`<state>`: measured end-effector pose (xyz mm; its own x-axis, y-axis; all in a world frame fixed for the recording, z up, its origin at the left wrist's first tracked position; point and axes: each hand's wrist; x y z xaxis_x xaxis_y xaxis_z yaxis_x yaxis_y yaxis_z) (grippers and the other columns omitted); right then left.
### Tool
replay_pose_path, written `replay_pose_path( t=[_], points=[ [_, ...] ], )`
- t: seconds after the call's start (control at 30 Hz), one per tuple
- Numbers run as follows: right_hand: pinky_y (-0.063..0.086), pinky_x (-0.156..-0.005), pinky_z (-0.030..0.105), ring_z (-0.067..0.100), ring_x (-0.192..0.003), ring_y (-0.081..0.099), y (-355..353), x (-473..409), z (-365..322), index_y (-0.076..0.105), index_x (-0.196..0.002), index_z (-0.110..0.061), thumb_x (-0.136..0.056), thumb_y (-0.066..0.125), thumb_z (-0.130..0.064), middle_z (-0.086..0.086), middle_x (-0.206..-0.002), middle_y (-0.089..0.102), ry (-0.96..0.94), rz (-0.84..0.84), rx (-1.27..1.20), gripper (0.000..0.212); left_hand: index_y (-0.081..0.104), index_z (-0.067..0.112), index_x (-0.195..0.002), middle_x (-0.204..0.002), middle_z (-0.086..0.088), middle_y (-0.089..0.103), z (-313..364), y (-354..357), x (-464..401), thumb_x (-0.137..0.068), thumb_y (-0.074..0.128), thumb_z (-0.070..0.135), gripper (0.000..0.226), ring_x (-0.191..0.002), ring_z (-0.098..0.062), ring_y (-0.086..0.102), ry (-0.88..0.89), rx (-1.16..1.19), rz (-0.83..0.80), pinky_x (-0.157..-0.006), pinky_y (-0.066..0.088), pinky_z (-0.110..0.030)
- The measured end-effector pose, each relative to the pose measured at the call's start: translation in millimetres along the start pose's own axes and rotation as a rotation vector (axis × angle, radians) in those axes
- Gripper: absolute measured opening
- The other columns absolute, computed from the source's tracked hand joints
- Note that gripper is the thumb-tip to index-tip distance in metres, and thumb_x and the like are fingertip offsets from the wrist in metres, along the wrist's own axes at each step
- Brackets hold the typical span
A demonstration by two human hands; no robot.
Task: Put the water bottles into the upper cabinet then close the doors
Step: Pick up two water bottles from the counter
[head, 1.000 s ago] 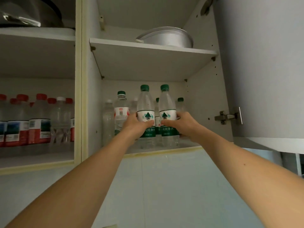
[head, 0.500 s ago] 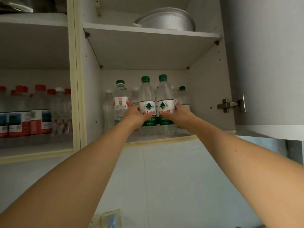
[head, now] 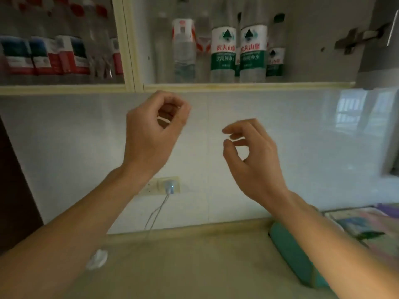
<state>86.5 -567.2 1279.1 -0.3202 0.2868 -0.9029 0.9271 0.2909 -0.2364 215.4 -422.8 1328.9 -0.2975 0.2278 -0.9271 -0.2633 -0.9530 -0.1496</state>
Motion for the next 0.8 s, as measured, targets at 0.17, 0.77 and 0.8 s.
replay_pose_path(
  t=[0.17,0.77,0.8],
  points=[
    [0.047,-0.070,0.009,0.001,-0.091,0.061,42.1,107.2,25.6,0.066,-0.103,-0.021,-0.095,0.061,-0.012,-0.009,-0.109,0.061,0.359,-0.237,-0.097,0.013,0.069,0.021,-0.093,-0.081,0.008,0.070,-51.0,-15.0,129.6,-0.093,0.069,0.030,0.009,-0.073,-0.016,0.068,-0.316,-0.014,-0.099,-0.062,0.059,-0.046],
    [0.052,-0.090,0.036,0.021,-0.102,0.061,166.9,366.7,39.1,0.051,-0.139,-0.011,-0.098,0.062,-0.031,0.007,-0.122,0.060,1.260,-0.997,-0.094,0.047,0.062,0.011,-0.127,-0.123,-0.005,0.066,-164.4,-67.0,427.5,-0.094,0.070,0.029,0.038,-0.102,-0.017,0.061,-1.188,-0.432,-0.847,-0.085,0.050,-0.028],
    [0.050,-0.088,0.034,0.021,-0.103,0.060,174.4,373.7,39.0,0.047,-0.141,-0.010,-0.098,0.062,-0.031,0.007,-0.123,0.059,1.287,-0.996,-0.093,0.050,0.062,0.011,-0.126,-0.122,-0.005,0.066,-166.1,-65.7,431.2,-0.094,0.069,0.027,0.037,-0.102,-0.017,0.062,-1.202,-0.435,-0.865,-0.085,0.050,-0.027]
  ],
)
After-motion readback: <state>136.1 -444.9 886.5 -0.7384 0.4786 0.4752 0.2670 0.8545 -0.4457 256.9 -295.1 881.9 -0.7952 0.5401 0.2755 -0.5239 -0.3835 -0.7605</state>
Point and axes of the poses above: each hand's wrist, its own x-axis away from the middle knuckle, its own y-axis out of the palm, z = x × y
